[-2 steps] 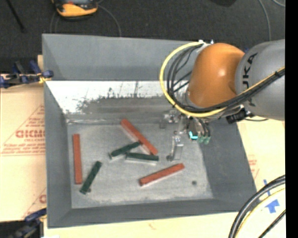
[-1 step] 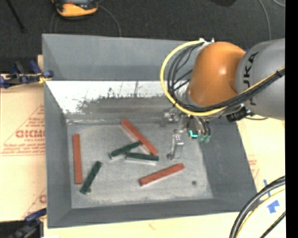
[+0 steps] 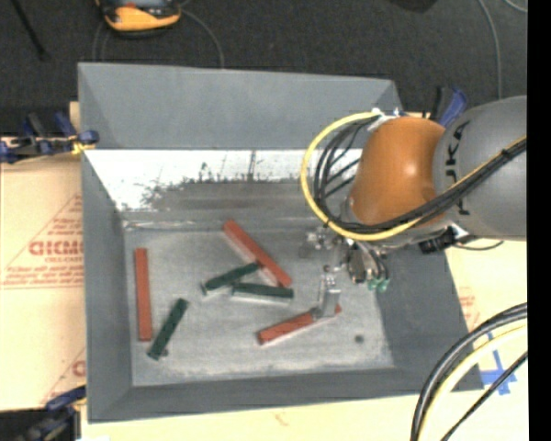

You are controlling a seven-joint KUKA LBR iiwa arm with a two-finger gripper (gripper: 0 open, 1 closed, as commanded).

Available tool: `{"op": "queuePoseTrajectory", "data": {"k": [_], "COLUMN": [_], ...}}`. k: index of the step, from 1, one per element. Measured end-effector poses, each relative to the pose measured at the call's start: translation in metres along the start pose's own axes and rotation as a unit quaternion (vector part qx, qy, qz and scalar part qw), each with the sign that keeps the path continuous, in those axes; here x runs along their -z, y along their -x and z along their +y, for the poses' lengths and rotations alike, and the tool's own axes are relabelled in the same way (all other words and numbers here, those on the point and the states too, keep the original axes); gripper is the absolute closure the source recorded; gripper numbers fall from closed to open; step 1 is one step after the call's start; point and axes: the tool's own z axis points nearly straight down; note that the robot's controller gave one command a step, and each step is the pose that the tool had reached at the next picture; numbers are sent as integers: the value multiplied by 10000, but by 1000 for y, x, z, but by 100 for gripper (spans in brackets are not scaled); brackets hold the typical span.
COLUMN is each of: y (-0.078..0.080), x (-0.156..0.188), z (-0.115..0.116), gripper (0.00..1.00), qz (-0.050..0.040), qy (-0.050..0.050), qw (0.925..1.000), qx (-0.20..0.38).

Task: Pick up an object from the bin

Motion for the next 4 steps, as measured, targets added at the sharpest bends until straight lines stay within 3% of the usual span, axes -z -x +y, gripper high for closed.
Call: {"op": "queuePoseTrajectory", "data": {"k": [1, 2, 3, 4], "y": [-14, 29, 29, 23], "x": [-35, -68, -68, -32], "z": [11, 18, 18, 8], "gripper": [0, 100, 100, 100], "qz": [58, 1, 1, 65], "qy": [-4, 11, 11, -2], "qw": [10000, 9997, 9997, 10000], "qx": [-25, -257, -256, 23]}}
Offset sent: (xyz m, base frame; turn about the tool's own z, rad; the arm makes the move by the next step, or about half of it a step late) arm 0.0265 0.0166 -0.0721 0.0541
